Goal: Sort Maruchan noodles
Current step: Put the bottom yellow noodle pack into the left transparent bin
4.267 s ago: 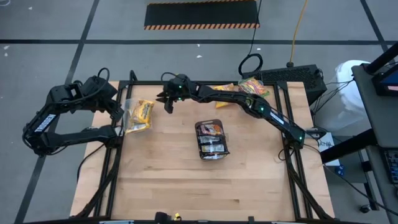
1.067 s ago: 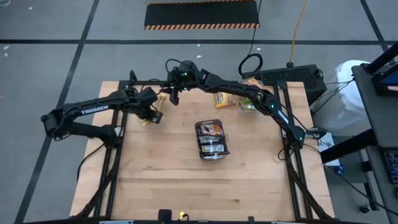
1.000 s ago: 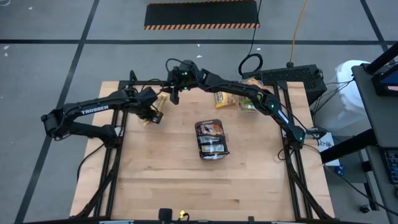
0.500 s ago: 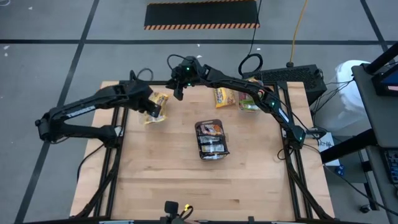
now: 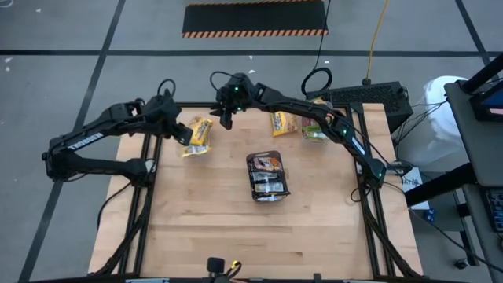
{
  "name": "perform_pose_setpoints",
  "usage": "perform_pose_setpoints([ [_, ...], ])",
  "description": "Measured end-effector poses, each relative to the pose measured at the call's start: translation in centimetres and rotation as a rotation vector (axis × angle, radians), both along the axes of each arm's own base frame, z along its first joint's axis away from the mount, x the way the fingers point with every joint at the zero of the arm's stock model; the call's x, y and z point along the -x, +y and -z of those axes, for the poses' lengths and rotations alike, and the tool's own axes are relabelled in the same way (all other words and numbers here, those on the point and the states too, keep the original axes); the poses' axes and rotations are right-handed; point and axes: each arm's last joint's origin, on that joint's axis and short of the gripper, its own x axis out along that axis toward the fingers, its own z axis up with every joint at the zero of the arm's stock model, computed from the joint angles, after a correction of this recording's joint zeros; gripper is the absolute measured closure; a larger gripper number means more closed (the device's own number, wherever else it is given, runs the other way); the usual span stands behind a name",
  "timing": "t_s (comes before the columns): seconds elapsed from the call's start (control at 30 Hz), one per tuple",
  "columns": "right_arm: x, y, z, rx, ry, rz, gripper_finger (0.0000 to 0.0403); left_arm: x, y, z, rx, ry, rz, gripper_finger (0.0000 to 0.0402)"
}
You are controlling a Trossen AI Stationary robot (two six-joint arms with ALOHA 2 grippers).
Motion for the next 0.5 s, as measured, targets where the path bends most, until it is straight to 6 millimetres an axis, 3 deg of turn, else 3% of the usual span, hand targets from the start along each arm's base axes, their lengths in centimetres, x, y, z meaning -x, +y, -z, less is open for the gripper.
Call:
perform_pose_setpoints([
  [0.3,-0.6,-0.2,4.2,-0.040,0.109,-0.007,0.0300,-0.3,-0.9,0.0,0.007,-0.003,0.049,0.0339],
  [0.5,-0.8,-0.4,4.3,0.037,0.108,0.002,0.0300,-0.5,-1.4,0.0,0.015,-0.008,0.071,0.0339],
])
